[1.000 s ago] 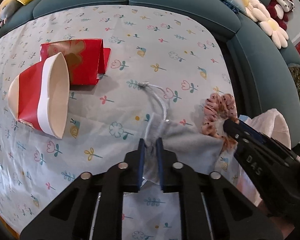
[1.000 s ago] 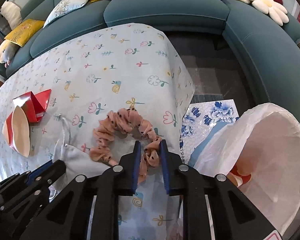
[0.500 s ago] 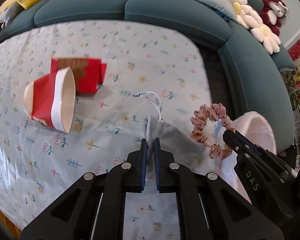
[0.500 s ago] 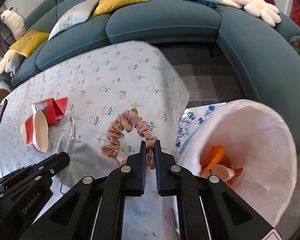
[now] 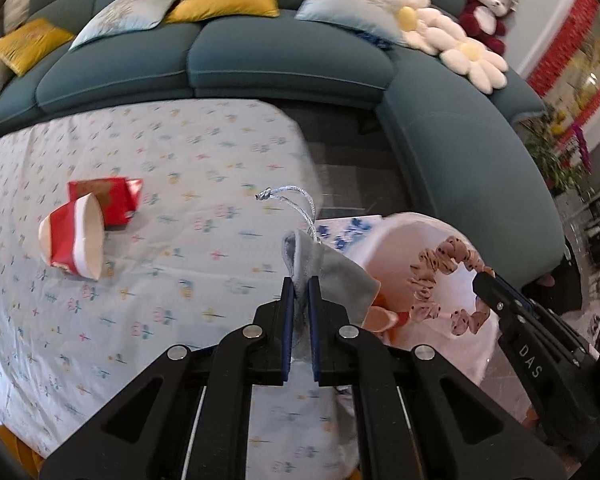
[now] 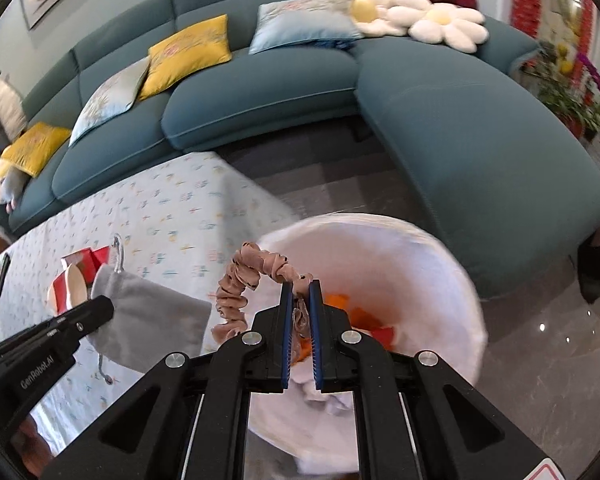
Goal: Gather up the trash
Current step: 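Carry the grey pouch and pink scrunchie with both tools over the bin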
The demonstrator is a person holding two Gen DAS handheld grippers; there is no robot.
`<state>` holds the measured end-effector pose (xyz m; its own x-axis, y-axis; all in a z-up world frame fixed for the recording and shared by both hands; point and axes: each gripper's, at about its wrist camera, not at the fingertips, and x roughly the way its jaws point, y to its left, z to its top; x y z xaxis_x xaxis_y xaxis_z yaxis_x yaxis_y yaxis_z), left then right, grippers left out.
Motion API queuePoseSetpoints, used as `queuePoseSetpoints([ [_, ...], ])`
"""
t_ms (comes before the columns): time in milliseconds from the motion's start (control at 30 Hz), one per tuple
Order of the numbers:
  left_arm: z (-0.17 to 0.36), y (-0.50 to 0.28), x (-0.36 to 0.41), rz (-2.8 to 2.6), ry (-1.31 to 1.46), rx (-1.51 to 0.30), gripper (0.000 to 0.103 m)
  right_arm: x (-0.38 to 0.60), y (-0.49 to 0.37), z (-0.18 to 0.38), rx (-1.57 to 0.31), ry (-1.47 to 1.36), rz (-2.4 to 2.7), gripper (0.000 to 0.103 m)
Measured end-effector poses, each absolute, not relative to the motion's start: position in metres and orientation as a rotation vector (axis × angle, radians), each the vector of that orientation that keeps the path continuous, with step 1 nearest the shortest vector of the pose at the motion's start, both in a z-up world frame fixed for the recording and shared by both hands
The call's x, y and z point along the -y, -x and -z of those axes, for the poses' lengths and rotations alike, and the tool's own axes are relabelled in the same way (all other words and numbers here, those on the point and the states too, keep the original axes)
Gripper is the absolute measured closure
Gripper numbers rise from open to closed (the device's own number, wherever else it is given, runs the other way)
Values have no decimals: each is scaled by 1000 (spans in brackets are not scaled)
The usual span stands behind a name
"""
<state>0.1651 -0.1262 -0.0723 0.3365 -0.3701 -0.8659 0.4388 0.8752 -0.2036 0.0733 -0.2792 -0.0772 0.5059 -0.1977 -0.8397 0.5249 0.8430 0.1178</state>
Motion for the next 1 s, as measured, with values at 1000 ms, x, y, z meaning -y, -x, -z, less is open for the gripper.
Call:
queuePoseSetpoints([
  [1000, 58, -110, 195, 645, -146, -1070, 68, 319, -2, 74, -906, -461, 523, 90],
])
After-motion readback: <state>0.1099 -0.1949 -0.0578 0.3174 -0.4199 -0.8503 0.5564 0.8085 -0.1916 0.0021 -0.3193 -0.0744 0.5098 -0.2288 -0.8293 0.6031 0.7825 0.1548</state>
